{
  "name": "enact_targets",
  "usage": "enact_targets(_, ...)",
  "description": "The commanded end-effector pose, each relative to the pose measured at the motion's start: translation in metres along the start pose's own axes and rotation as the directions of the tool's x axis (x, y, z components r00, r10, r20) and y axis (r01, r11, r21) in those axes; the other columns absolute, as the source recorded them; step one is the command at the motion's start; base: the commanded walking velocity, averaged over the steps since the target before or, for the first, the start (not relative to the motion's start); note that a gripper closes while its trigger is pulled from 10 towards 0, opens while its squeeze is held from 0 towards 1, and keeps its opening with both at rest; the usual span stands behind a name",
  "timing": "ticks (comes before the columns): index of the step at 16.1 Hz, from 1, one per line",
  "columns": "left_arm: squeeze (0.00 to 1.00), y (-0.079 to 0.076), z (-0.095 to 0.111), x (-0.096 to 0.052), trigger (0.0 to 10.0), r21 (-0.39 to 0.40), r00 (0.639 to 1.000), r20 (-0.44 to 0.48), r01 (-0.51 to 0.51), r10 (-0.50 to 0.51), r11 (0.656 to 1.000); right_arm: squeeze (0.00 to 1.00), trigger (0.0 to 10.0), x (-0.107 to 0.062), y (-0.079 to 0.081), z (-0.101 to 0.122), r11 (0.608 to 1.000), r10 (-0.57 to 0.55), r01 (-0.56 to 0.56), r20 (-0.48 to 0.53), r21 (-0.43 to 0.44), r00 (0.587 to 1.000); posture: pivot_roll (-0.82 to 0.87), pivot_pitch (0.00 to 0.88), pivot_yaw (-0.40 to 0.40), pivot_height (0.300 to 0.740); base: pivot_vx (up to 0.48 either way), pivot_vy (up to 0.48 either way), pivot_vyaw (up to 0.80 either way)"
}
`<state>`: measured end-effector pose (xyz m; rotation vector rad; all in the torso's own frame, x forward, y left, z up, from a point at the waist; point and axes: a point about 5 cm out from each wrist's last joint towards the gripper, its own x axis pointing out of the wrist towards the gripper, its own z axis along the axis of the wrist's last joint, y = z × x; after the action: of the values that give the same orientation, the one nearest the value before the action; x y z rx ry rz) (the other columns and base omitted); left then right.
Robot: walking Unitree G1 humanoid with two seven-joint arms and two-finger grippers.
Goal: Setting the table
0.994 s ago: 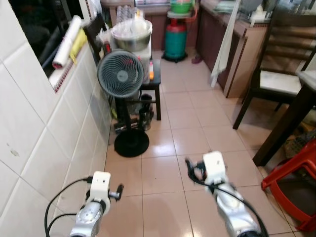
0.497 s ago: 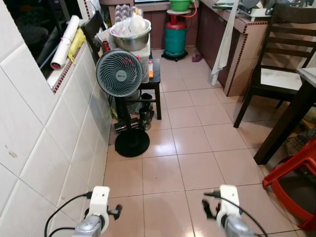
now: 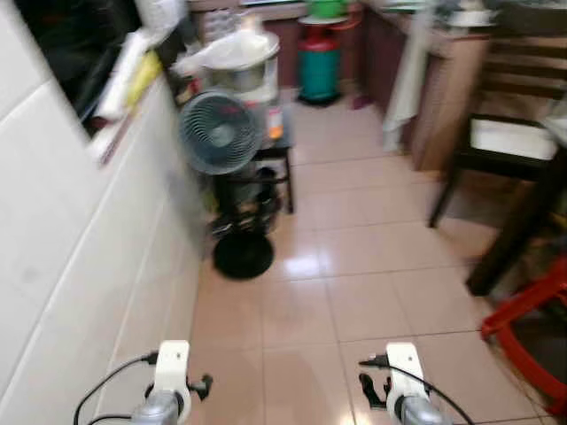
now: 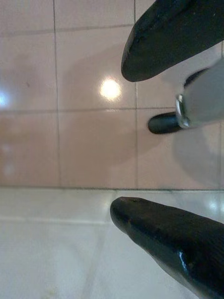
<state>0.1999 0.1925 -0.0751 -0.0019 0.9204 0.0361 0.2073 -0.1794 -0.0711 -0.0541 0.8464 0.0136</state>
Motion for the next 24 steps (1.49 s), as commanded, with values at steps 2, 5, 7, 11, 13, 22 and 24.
enact_targets(2, 0.0, 0.006, -0.009, -0.002, 10.0, 0.001, 0.999, -0.042, -0.012, 0.012, 1.0, 0.0, 10.0, 0.0, 0.004, -0.003, 1.0, 0.006, -0.007, -0.017, -0.003, 1.0, -0.09, 0.0, 0.082, 0.74, 0.0, 0.0, 0.0)
enact_targets(5, 0.0, 0.003, -0.011, -0.002, 10.0, -0.011, 0.999, -0.054, -0.008, 0.007, 1.0, 0.0, 10.0, -0.002, 0.0, -0.009, 1.0, -0.001, 0.0, -0.037, -0.017, 0.999, -0.08, 0.0, 0.07, 0.74, 0.0, 0.0, 0.0)
enact_targets(7, 0.0, -0.002, -0.011, -0.001, 10.0, -0.02, 0.998, -0.055, -0.002, 0.0, 1.0, 0.0, 10.0, -0.002, -0.001, -0.009, 1.0, -0.001, 0.0, -0.042, -0.029, 0.999, -0.08, 0.0, 0.062, 0.74, 0.274, 0.0, 0.0)
enact_targets(11, 0.0, -0.005, -0.016, -0.002, 10.0, -0.024, 0.998, -0.064, 0.011, -0.012, 1.0, 0.0, 10.0, -0.001, -0.001, -0.008, 0.999, 0.006, -0.009, -0.055, -0.049, 0.998, -0.08, 0.0, 0.057, 0.74, 0.333, 0.0, 0.0)
enact_targets(13, 0.0, -0.007, -0.017, -0.002, 10.0, -0.027, 0.998, -0.067, 0.015, -0.017, 1.0, 0.0, 10.0, -0.002, 0.001, -0.013, 0.999, 0.009, -0.012, -0.068, -0.053, 0.998, -0.08, 0.0, 0.057, 0.74, 0.39, 0.0, 0.0)
enact_targets(22, 0.0, -0.002, -0.024, -0.004, 10.0, -0.036, 0.997, -0.081, 0.009, -0.012, 0.999, 0.0, 10.0, -0.006, -0.003, -0.027, 0.998, -0.001, -0.006, -0.107, -0.067, 0.994, -0.08, 0.0, 0.058, 0.74, 0.377, 0.0, 0.0)
enact_targets(24, 0.0, -0.002, -0.025, -0.004, 10.0, -0.046, 0.997, -0.082, 0.004, -0.007, 0.999, 0.0, 10.0, -0.006, -0.004, -0.027, 0.997, 0.0, -0.008, -0.108, -0.072, 0.994, -0.07, 0.0, 0.049, 0.74, 0.0, 0.0, 0.0)
